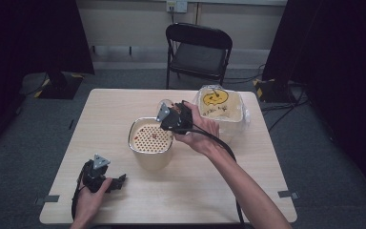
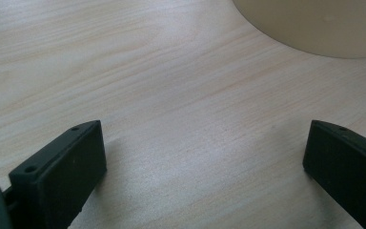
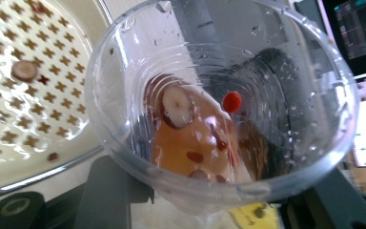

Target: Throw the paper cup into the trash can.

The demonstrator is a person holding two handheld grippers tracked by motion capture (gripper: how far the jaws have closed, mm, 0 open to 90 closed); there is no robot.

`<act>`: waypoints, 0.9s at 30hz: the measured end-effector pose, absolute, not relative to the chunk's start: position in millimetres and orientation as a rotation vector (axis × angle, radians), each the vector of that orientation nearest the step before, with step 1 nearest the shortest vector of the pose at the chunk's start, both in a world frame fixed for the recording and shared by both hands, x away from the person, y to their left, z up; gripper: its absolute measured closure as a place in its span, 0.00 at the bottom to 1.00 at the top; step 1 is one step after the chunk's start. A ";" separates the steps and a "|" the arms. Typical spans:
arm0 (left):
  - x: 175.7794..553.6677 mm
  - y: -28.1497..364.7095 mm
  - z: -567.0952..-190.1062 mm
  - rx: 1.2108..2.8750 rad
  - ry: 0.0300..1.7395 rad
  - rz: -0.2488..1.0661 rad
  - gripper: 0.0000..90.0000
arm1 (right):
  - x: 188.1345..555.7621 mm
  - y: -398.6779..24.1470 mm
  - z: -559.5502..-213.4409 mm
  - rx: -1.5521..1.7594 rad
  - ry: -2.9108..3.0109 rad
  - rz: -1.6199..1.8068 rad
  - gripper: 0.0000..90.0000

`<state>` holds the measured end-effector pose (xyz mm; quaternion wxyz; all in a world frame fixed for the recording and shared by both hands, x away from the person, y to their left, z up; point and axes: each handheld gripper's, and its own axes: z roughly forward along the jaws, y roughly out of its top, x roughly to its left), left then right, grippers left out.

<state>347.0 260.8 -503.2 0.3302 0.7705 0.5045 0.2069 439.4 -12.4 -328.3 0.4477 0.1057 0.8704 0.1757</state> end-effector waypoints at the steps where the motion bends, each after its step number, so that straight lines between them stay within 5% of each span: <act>1: 347.0 260.8 -503.2 2.015 1.319 0.541 0.00 | 439.0 -10.2 -328.7 0.240 2.141 0.413 0.56; 27: 347.0 260.8 -503.2 2.015 1.319 0.541 0.00 | 428.9 17.7 -349.4 -0.078 1.894 0.031 0.58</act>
